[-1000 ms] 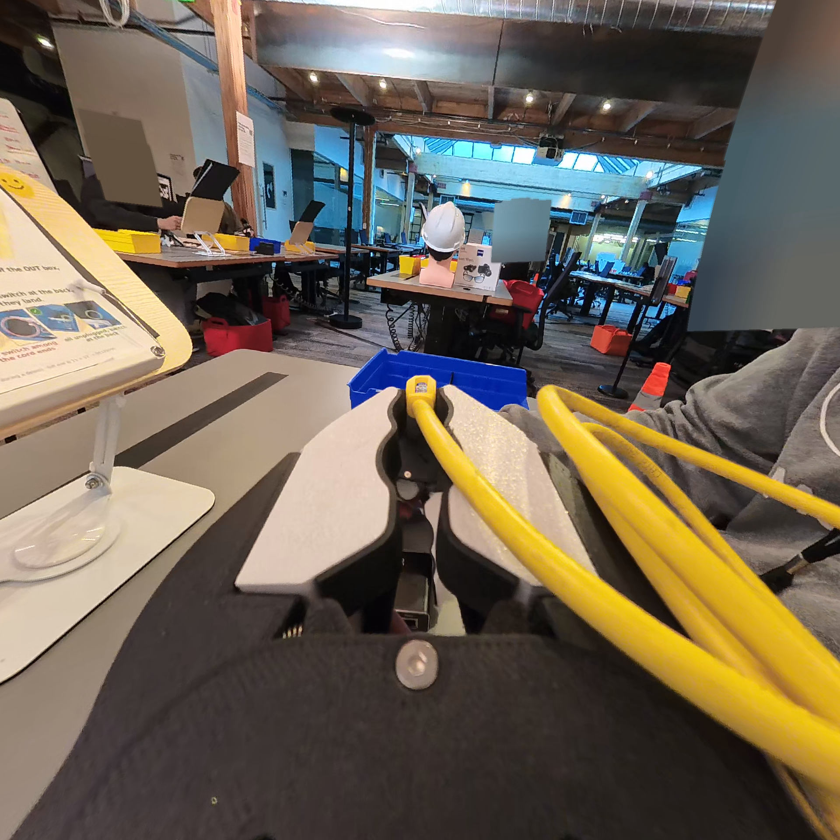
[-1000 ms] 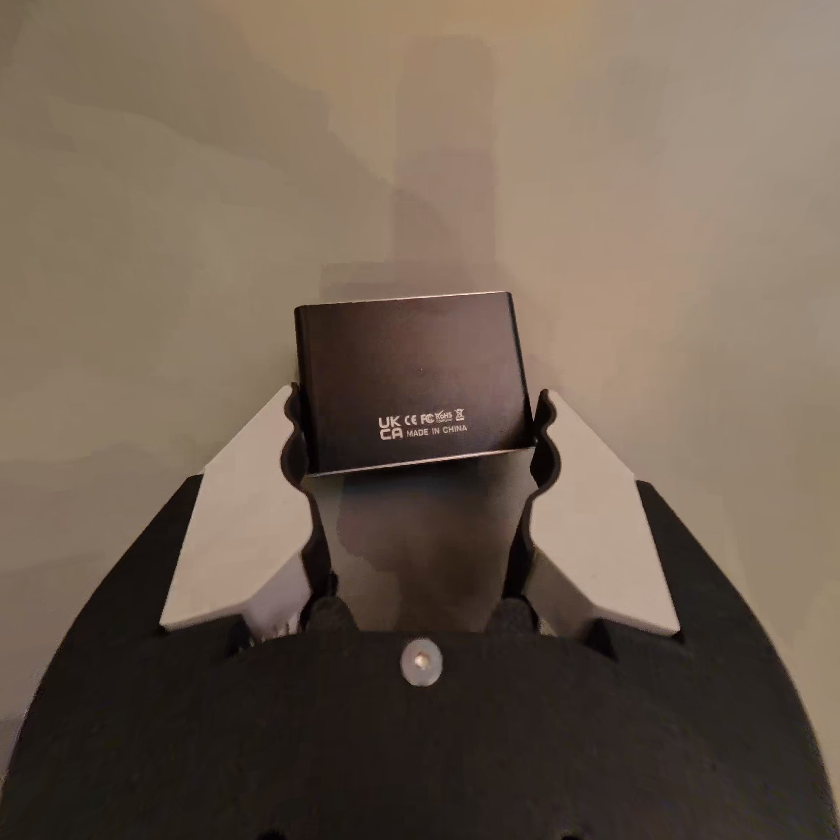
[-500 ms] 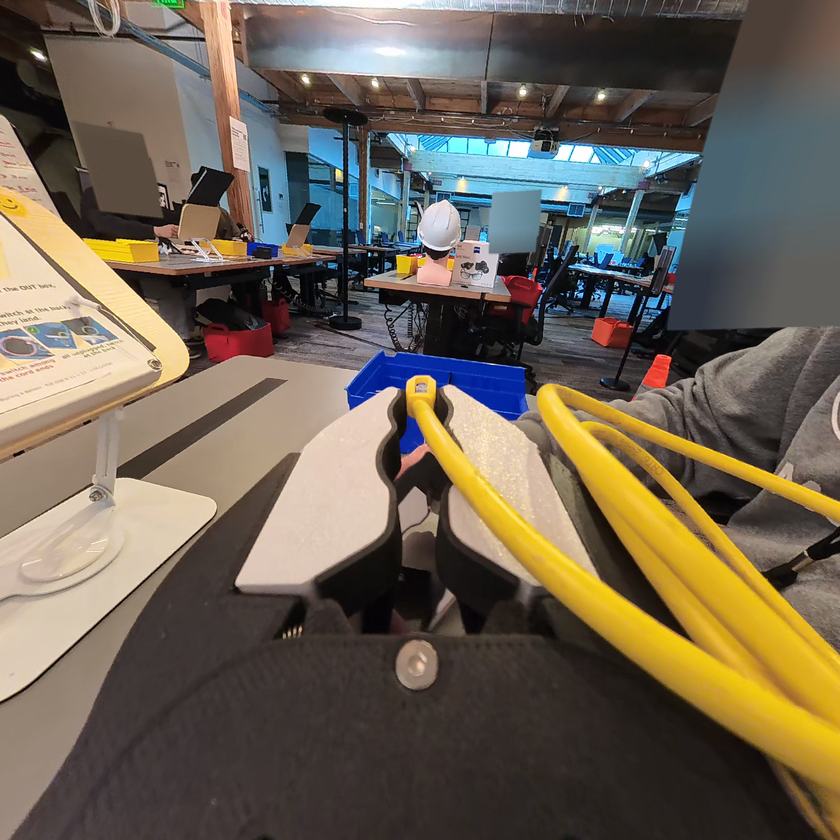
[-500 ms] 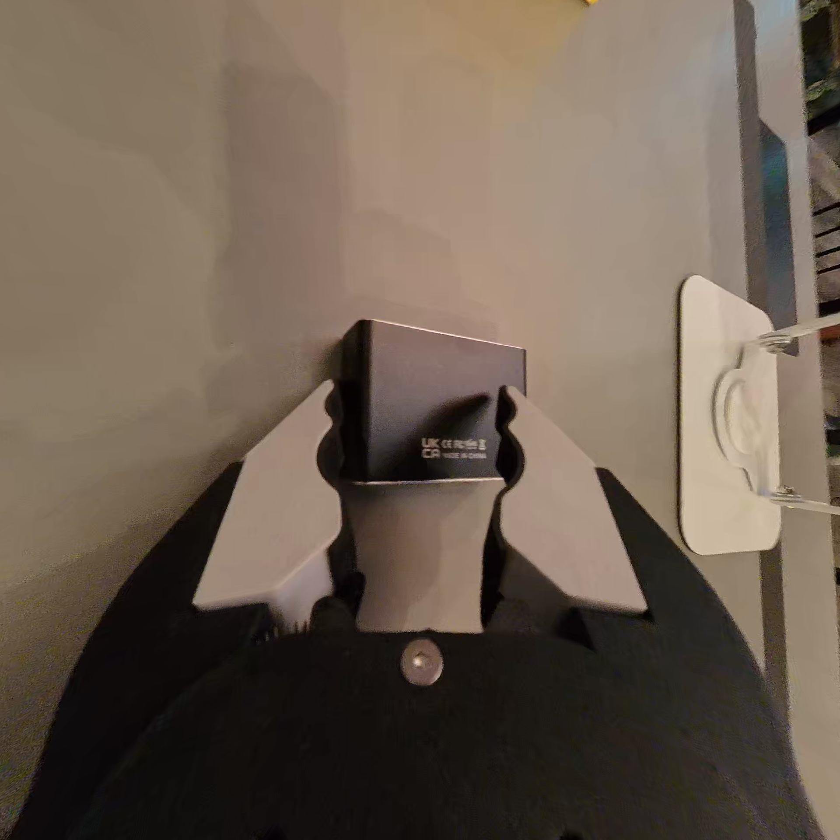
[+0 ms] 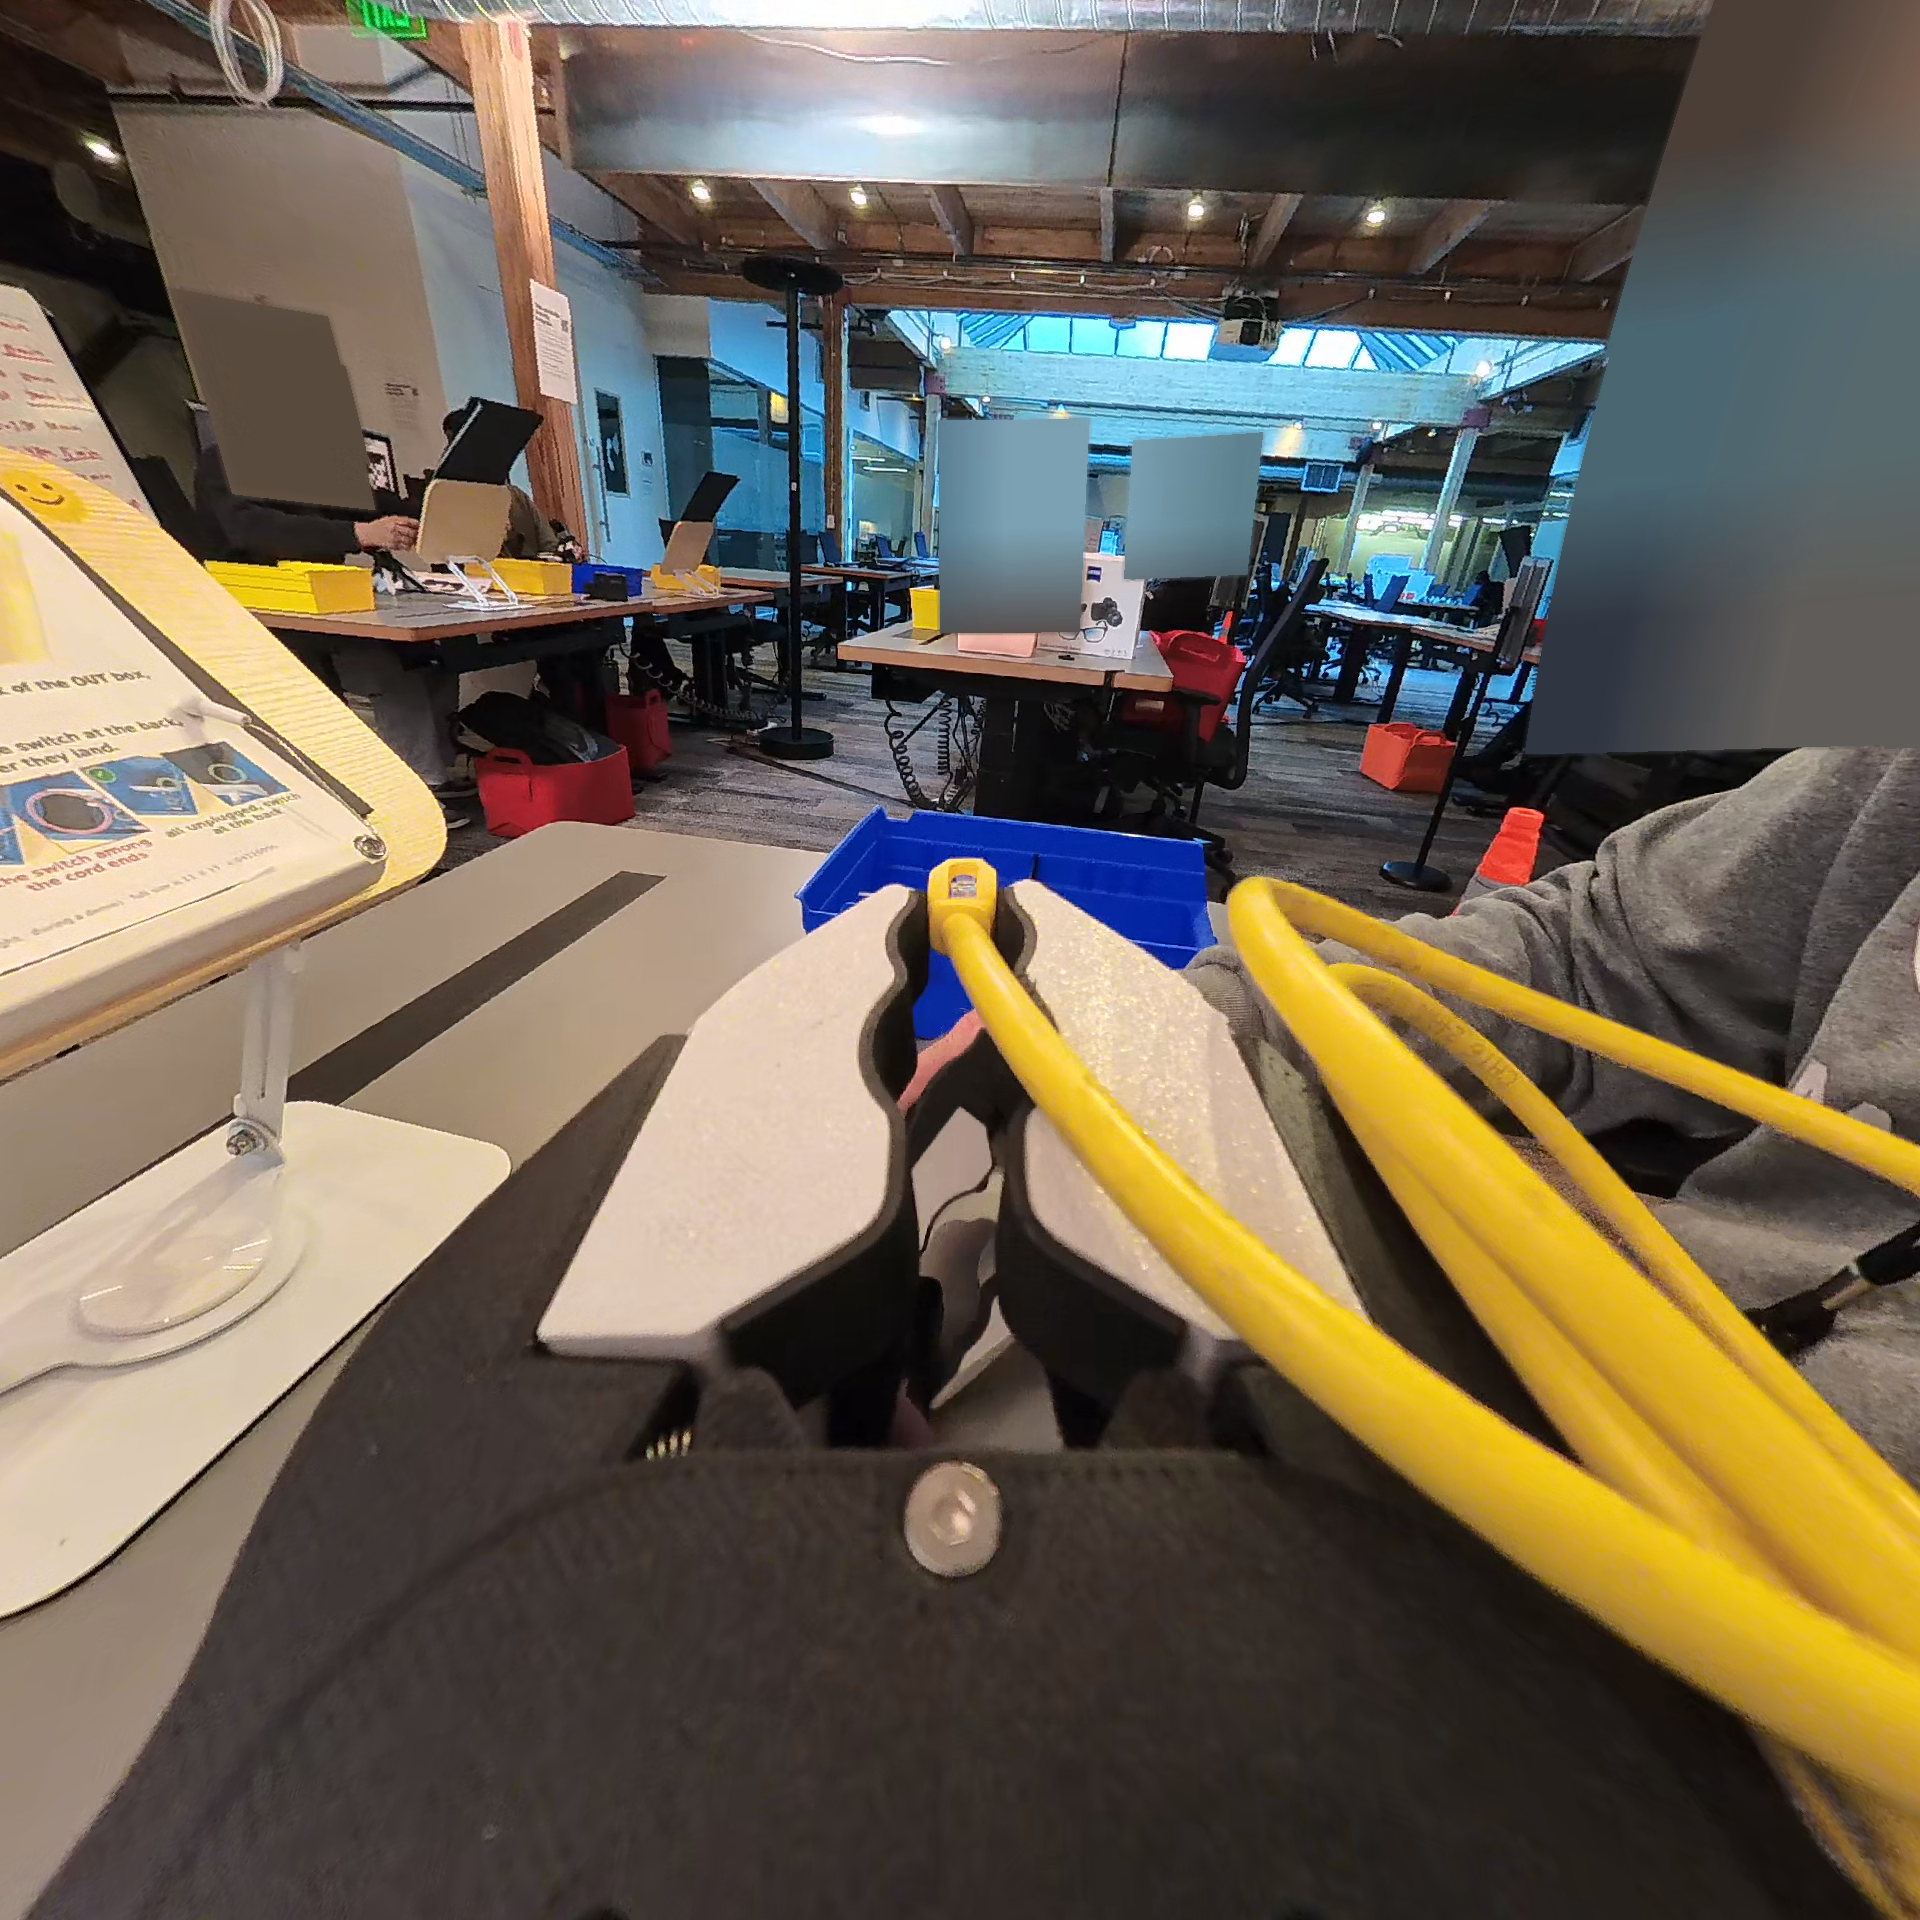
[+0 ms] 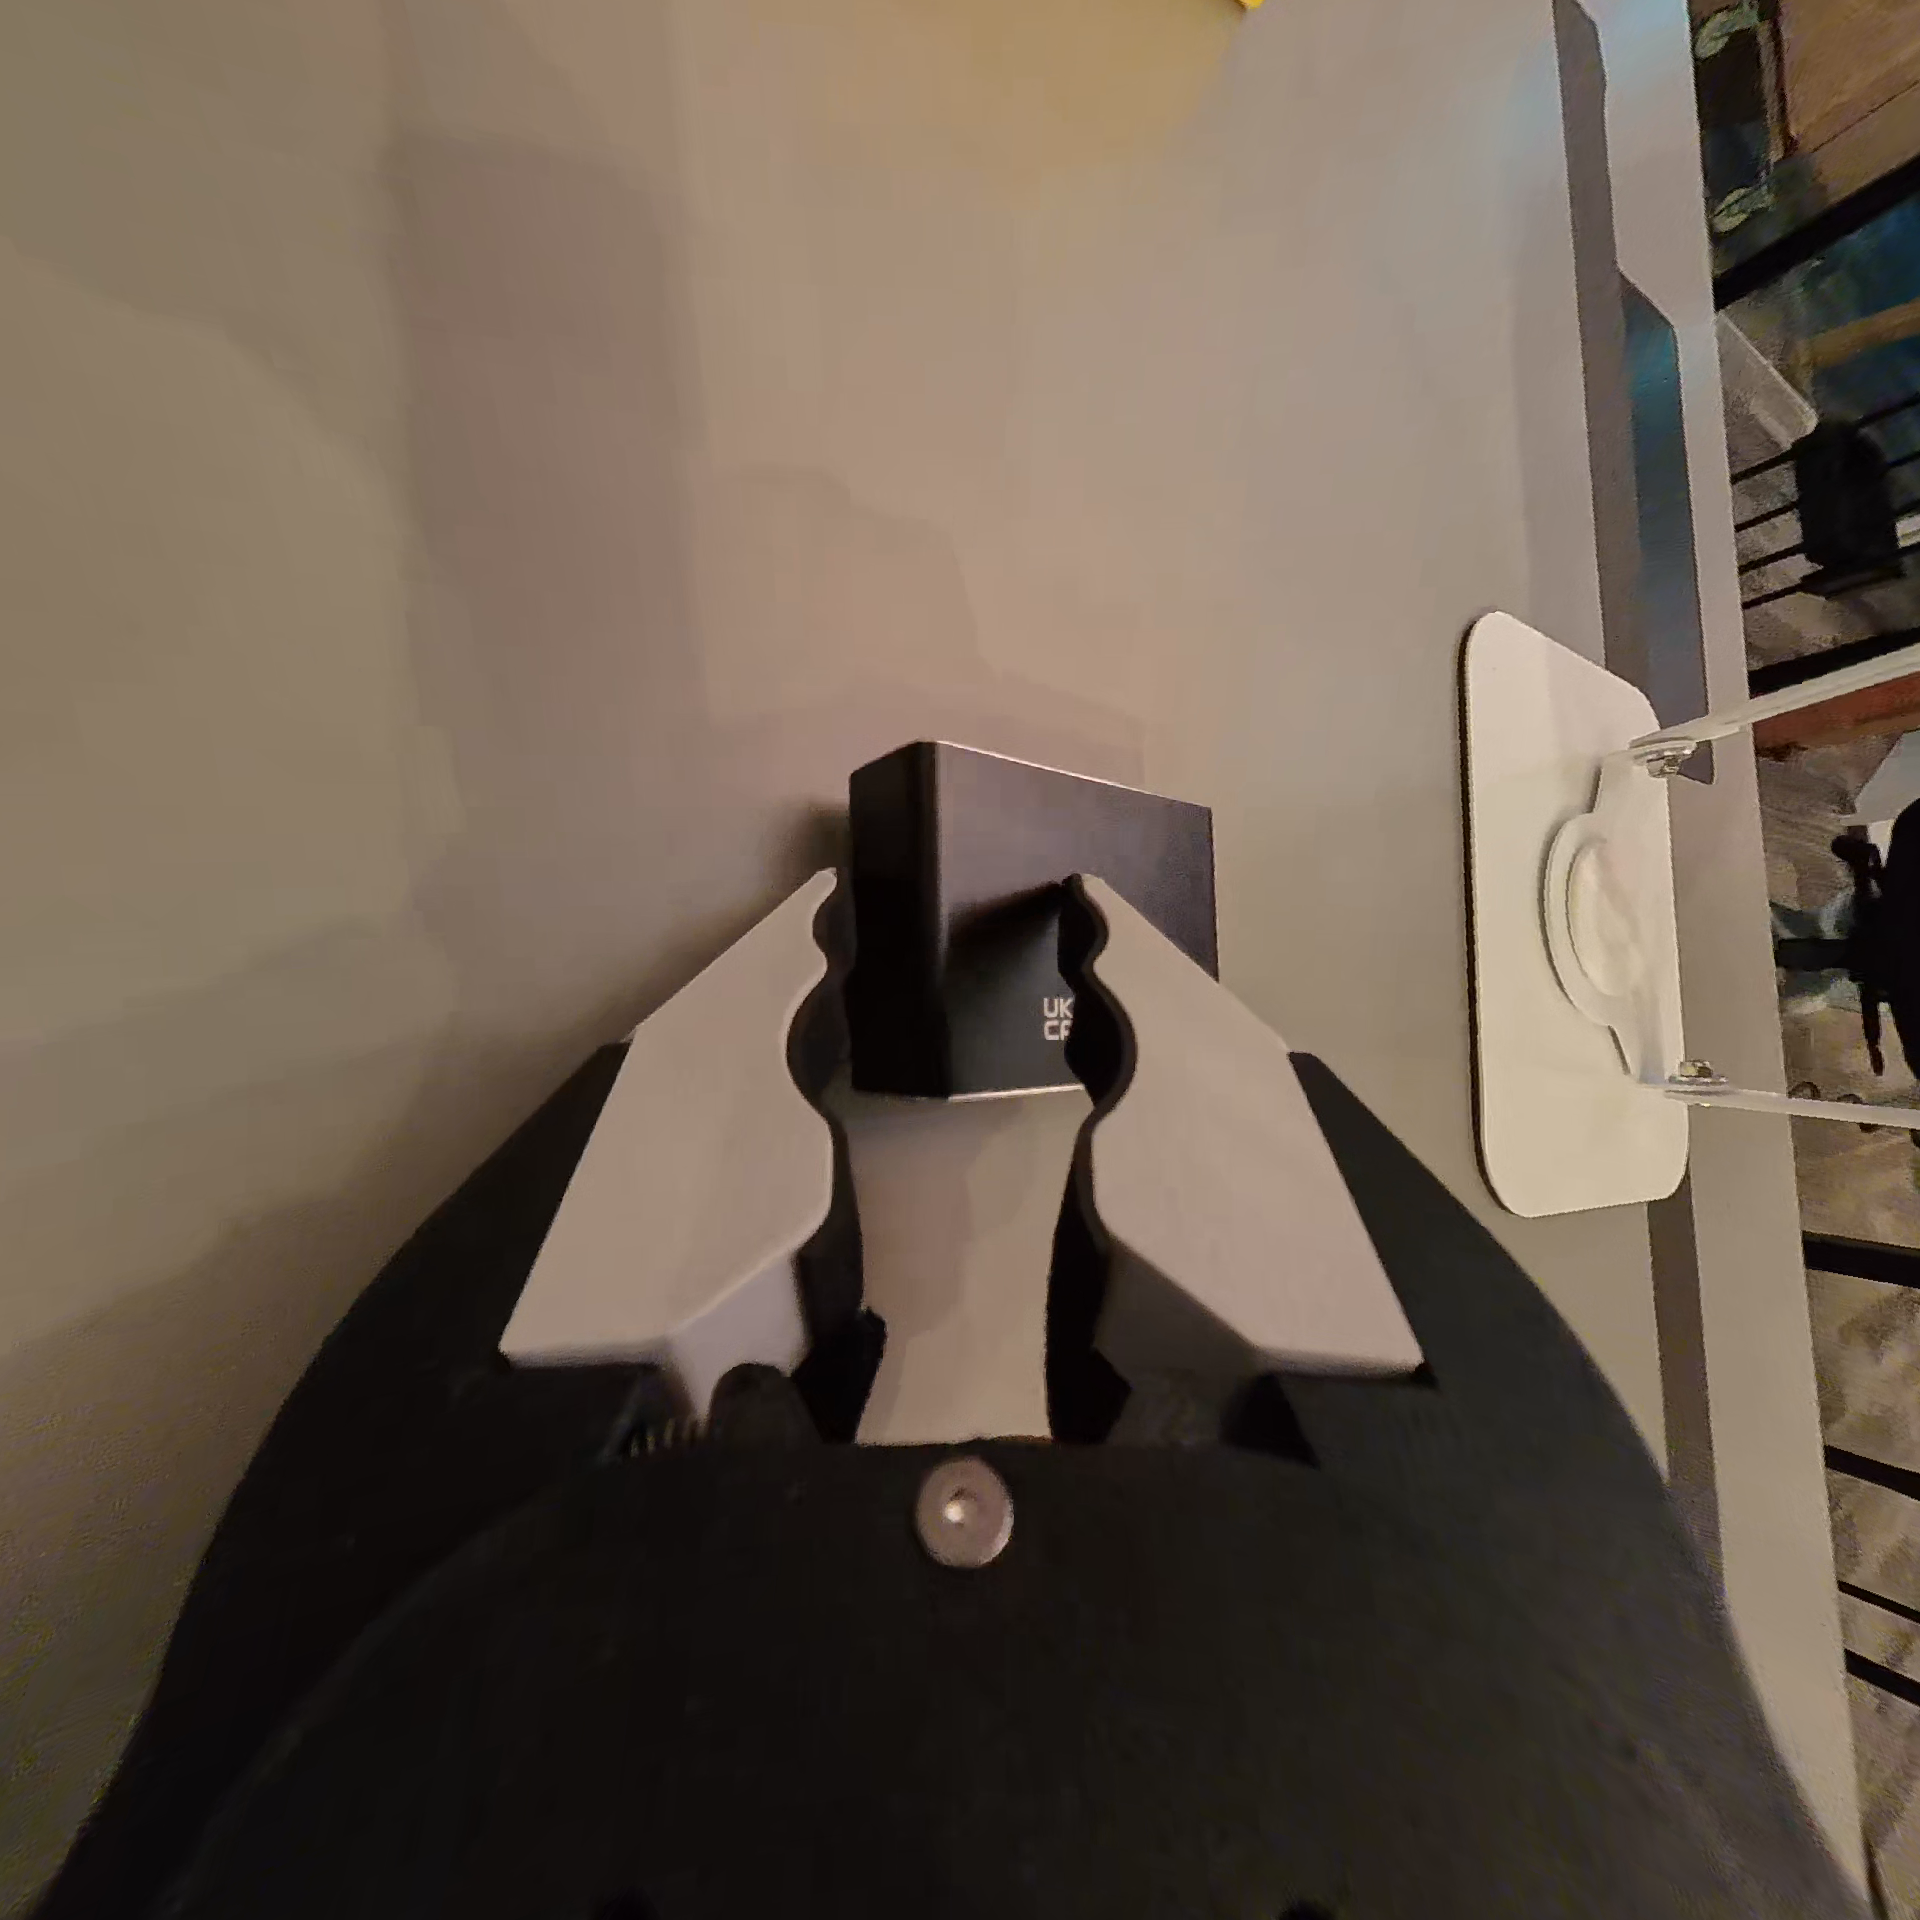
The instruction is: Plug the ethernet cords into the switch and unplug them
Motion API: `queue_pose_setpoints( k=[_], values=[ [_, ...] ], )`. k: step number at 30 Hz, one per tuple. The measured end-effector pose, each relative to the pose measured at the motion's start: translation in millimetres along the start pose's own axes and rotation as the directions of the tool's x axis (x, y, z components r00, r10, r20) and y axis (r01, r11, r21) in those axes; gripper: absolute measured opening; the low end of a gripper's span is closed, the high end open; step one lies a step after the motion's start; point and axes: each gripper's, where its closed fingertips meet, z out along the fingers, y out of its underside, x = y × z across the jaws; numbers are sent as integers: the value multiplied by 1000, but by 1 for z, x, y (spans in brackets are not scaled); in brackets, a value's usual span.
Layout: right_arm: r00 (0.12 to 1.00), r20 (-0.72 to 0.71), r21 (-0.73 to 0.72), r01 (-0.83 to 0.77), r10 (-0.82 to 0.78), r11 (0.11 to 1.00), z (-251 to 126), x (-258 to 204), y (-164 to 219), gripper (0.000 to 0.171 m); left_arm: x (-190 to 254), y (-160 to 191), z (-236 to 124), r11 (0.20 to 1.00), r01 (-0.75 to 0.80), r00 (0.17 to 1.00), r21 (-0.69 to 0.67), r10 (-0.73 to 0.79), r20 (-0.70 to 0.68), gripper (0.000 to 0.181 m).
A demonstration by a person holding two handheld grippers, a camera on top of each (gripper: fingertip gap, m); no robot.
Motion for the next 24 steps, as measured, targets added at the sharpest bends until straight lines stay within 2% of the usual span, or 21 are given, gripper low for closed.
queue_pose_setpoints(
  k=[3,4,10,11,13,14,16,18,19,23,24],
  values=[
    [1000,13,18,-27,26,999,-5,4,-3,28,-1,0,0,1000,1,1000,0,-1,3,12],
    [999,29,27,-22,21,999,-7,3,-4,0,-1,1,0,1000,1,1000,-1,-1,2,12],
    [999,15,5,-49,49,999,-9,13,3,0,0,3,1,1000,0,1000,-8,0,0,12],
    [997,1,22,-76,76,997,-11,20,1,6,0,3,1,1000,0,1000,-8,0,0,12],
    [990,-26,-18,-137,136,990,-8,36,8,49,-1,3,1,1000,4,1000,-7,-4,1,12],
    [987,-41,-46,-157,155,987,-4,43,14,63,-1,4,2,1000,5,1000,-7,-5,1,12],
    [987,-57,-100,-155,150,983,4,50,24,74,-1,4,2,1000,2,1000,-11,-2,1,12],
    [989,-76,-150,-137,127,979,15,55,36,93,0,5,2,1000,-2,1000,-14,2,0,12],
    [987,-90,-138,-143,132,980,19,59,37,90,-1,4,2,1000,-3,1000,-15,3,1,12],
    [968,-56,-119,-250,245,961,29,69,42,96,-3,3,0,1000,0,1000,-8,0,2,12],
    [957,-40,-105,-289,287,952,31,70,43,92,-3,3,0,1000,0,1000,-8,0,2,12]
  ],
)
